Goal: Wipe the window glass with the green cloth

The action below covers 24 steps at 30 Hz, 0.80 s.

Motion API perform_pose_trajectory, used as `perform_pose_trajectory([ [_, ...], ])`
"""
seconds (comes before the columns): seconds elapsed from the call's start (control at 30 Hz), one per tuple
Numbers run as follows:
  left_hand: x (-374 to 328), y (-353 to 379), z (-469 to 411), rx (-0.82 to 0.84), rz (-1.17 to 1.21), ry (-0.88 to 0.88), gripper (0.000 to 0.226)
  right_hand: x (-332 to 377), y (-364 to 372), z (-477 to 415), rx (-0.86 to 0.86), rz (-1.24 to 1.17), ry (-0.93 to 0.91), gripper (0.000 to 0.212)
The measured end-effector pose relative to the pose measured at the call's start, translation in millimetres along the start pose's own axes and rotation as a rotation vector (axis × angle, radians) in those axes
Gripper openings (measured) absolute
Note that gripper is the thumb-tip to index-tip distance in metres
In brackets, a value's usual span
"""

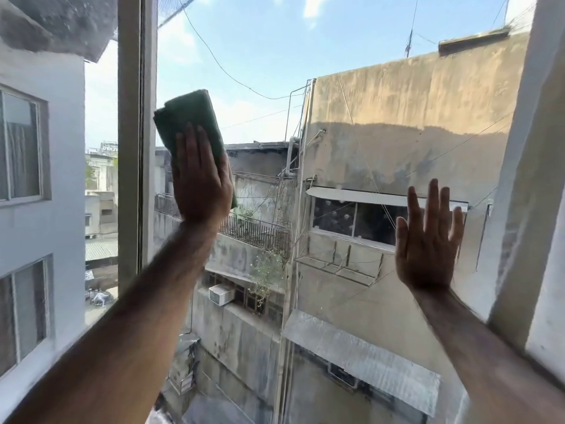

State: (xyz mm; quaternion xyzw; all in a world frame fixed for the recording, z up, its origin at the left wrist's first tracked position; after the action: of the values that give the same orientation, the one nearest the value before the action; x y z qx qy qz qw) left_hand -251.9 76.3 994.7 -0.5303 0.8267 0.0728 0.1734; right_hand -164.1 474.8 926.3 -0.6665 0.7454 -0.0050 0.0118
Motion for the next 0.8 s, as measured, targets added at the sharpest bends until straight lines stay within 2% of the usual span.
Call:
perform_pose_trajectory([
  [0.07, -28.6, 4.2, -4.8, -0.044, 0.033, -0.067, 0.061, -0.3, 0.3, -2.0, 0.004, -0.002, 0.004, 0.059],
  [0.1, -53.5, 8.7, 3.5, -0.066, 0.043, -0.029, 0.058, -0.5, 0.3, -3.1, 0.003, 0.003, 0.008, 0.059],
  [0.2, -147.5, 34.2, 70.1, -0.076, 0.105, 0.287, 0.051, 0.0, -1.0, -0.6, -0.010, 0.006, 0.007, 0.058],
  [0.27, -186.1, 49.2, 124.2, 0.025, 0.136, 0.484, 0.054, -0.6, -0.6, -2.5, -0.004, 0.016, 0.002, 0.057],
  [0.33, -186.0, 57.1, 167.9, 0.147, 0.081, 0.637, 0.058, -1.3, -1.0, -1.3, 0.018, 0.005, 0.007, 0.057],
  [0.4, -162.0, 54.8, 178.7, 0.167, 0.032, 0.727, 0.059, -0.9, -1.4, -0.8, 0.045, 0.003, 0.017, 0.057],
  [0.47, -136.9, 45.6, 152.6, 0.121, 0.050, 0.667, 0.056, 0.1, -2.7, -1.3, 0.047, -0.002, 0.031, 0.057],
  [0.57, -119.1, 35.4, 82.3, 0.016, 0.076, 0.371, 0.053, -0.8, -4.7, -2.4, 0.039, -0.010, 0.039, 0.056],
  [0.67, -135.6, 37.6, 54.6, -0.009, 0.065, 0.141, 0.057, -0.1, -5.4, -2.7, 0.035, -0.002, 0.039, 0.057],
  [0.73, -153.5, 45.2, 68.9, -0.018, 0.072, 0.119, 0.060, -0.1, -5.5, -2.9, 0.033, -0.007, 0.033, 0.058],
  [0.8, -178.3, 61.5, 109.7, 0.017, 0.097, 0.289, 0.061, -0.6, -5.7, -3.4, 0.022, 0.000, 0.025, 0.057],
])
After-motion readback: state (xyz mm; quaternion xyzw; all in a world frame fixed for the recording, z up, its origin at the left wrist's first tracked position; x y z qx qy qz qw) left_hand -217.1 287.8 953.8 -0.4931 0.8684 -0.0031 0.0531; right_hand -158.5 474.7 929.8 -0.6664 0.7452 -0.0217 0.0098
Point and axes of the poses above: each hand's wrist, its own z-axis away from the middle knuckle, its own y-axis out of the palm, x = y × z, the point moved 9 cm from there along -z, towards the middle knuckle, and after that the axes turned 1 degree about z, right-handed, at the moved point
